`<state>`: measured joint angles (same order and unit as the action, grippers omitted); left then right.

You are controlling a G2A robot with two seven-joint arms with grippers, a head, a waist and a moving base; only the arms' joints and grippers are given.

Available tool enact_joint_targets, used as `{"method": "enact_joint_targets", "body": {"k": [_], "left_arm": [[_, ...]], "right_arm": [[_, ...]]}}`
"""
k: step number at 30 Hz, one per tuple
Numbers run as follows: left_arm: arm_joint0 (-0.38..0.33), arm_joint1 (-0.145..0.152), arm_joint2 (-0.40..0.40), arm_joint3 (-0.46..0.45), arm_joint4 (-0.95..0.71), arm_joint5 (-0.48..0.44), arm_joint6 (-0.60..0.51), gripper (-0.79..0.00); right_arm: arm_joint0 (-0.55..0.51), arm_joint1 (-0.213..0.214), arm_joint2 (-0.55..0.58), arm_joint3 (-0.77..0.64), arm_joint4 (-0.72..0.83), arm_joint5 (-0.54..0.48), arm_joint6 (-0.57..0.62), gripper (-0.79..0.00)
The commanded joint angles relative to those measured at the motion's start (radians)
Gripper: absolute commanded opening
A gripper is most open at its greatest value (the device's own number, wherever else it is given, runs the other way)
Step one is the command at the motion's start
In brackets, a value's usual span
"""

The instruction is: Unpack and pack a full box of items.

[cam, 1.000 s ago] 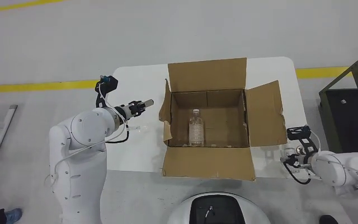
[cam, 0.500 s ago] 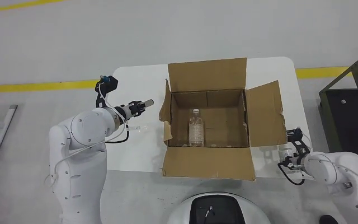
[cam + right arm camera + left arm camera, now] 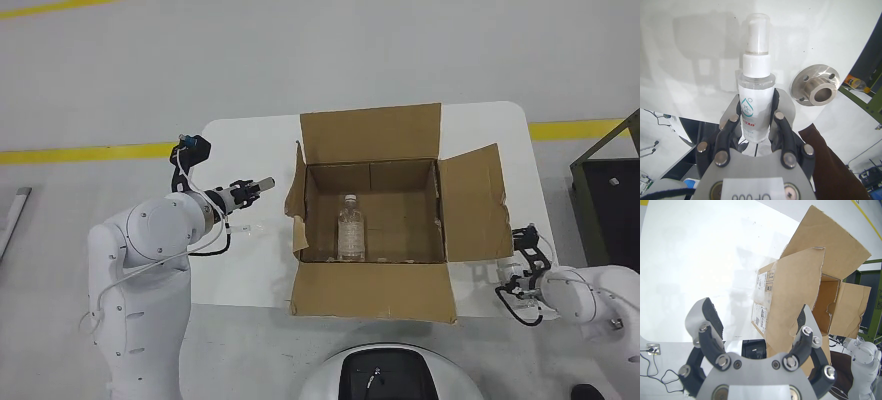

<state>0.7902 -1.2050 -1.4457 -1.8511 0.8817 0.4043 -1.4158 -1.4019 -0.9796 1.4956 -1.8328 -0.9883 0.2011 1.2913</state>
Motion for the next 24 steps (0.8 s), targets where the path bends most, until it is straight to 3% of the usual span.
{"method": "enact_joint_targets", "body": {"k": [1,6,14,20,24], "left_arm": [[0.0,0.0,0.0,0.0,0.0,0.0,0.0,0.0],[0.0,0.0,0.0,0.0,0.0,0.0,0.0,0.0],[0.0,0.0,0.0,0.0,0.0,0.0,0.0,0.0],[0.0,0.0,0.0,0.0,0.0,0.0,0.0,0.0],[0.0,0.0,0.0,0.0,0.0,0.0,0.0,0.0]], "right_arm": [[0.005,0.001,0.036,-0.011,0.045,0.001,0.001,-0.785],[0.016,0.006,0.195,-0.074,0.226,-0.014,-0.021,-0.785],[0.051,0.008,0.467,-0.201,0.673,-0.066,-0.057,-0.785],[0.061,0.005,0.476,-0.236,0.979,-0.133,-0.042,-0.785],[0.071,0.006,0.417,-0.212,1.059,-0.154,-0.029,-0.785]]}}
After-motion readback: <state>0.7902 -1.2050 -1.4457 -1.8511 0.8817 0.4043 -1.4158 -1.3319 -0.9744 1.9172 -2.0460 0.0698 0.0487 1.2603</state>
